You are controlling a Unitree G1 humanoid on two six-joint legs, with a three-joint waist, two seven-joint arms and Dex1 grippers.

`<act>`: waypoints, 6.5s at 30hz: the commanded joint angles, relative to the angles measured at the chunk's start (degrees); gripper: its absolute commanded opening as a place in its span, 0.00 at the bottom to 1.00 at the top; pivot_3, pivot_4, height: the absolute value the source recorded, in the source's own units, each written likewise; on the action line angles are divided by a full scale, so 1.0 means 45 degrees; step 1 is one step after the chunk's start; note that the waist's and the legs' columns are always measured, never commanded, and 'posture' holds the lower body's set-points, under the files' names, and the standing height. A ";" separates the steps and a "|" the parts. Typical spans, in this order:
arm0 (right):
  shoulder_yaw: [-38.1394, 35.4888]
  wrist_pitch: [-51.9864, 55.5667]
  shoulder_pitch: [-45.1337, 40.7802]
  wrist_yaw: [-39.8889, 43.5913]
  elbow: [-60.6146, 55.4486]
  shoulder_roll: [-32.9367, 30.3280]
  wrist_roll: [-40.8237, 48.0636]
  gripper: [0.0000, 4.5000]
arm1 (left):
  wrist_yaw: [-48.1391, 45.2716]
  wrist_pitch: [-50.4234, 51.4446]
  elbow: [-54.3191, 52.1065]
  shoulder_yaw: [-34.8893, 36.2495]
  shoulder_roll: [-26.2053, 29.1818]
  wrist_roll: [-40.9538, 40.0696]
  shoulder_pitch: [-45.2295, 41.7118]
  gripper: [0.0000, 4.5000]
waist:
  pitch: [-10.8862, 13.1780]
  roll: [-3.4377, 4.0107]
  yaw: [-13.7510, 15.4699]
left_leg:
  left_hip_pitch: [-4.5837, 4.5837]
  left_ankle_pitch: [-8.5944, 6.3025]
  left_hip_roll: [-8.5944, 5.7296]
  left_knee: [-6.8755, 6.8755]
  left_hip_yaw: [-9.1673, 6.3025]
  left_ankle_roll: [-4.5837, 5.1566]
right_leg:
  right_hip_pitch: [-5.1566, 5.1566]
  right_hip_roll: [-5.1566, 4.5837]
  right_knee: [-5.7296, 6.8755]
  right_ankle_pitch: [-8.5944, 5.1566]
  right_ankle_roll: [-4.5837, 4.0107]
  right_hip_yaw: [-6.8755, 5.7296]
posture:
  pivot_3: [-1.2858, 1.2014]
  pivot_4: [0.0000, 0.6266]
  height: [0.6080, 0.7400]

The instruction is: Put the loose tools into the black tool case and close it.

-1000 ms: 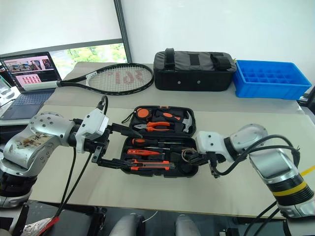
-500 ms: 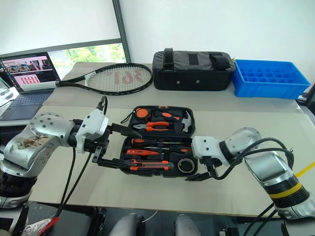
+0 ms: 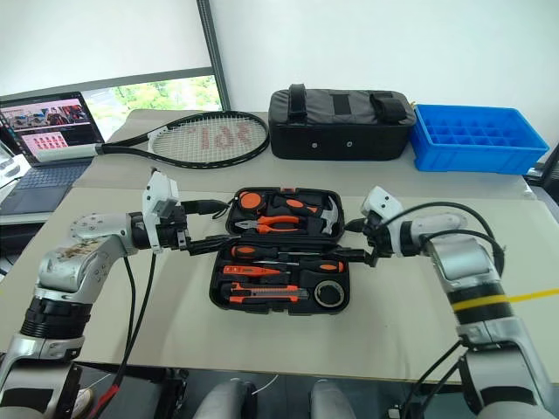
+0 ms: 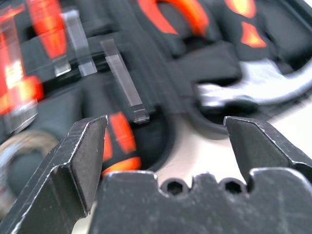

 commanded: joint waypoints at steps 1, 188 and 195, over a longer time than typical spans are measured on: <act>-0.1074 0.1259 -0.1363 -0.0940 0.1615 0.0504 0.0450 0.98 | 0.0453 0.1028 0.1724 0.0965 -0.0184 -0.0566 -0.0959 1.00 | 0.0000 0.0001 0.0008 | -0.0002 0.0000 0.0000 0.0001 -0.0001 0.0000 | -0.0005 0.0000 0.0005 0.0000 0.0000 -0.0003 | 0.52 0.24 0.75; 0.0955 -0.0746 0.6858 -0.9726 -0.9128 0.4595 -0.1414 0.60 | -0.0696 -0.5692 0.4305 -0.2639 -0.3115 0.4078 -0.1303 0.75 | -0.0016 0.0000 -0.0322 | 0.0009 0.0015 0.0032 0.0006 -0.0093 -0.0006 | 0.0040 0.0130 0.0010 -0.0036 0.0073 0.0063 | 0.52 0.24 0.75; 0.0415 0.0136 0.7521 -0.9168 -1.0467 0.3857 -0.1022 0.60 | -0.0718 -0.5718 0.4370 -0.2576 -0.3073 0.4109 -0.1270 0.75 | -0.0017 0.0000 -0.0298 | -0.0007 0.0014 0.0031 -0.0004 -0.0097 -0.0006 | 0.0038 0.0129 -0.0007 -0.0036 0.0072 0.0063 | 0.52 0.24 0.75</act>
